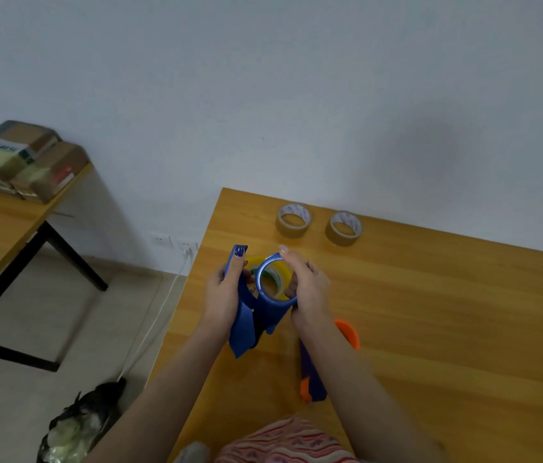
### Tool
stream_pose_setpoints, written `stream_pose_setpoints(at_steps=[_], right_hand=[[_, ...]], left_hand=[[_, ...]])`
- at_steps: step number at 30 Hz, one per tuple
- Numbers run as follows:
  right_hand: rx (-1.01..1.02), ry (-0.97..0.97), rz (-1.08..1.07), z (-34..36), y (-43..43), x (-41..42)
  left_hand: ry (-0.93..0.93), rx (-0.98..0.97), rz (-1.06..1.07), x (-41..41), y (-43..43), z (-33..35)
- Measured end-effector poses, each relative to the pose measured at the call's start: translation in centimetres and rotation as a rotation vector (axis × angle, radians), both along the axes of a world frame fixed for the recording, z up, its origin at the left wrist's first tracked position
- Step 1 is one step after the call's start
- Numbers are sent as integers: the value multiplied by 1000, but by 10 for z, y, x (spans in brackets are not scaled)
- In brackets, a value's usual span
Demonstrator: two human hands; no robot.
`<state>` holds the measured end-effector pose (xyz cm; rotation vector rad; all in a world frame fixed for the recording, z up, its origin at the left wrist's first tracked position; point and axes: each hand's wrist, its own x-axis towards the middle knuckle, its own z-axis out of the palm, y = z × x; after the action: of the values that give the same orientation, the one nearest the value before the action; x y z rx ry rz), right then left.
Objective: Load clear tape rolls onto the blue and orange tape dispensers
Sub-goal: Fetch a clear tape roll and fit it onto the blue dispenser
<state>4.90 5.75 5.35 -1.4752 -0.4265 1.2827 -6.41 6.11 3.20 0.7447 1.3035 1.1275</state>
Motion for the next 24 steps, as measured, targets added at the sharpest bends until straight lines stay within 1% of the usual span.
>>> stream_pose_setpoints(at_steps=[6,14,19,22,24], right_hand=[[6,46,-40,-2,-3,-1],[8,74,-40,0,-4,-4],[28,155,-54,1,-5,-4],[60,139,6,-4,-6,-3],[102,110,158,-3,-5,5]], left_hand=[[-17,-18,34,1,-3,-8],[-106,-24,73,1,-8,-12],[-134,-41,73,1,-6,-14],[-108,17,30,-3,-7,-15],[-19,120,-30,-10,-5,-12]])
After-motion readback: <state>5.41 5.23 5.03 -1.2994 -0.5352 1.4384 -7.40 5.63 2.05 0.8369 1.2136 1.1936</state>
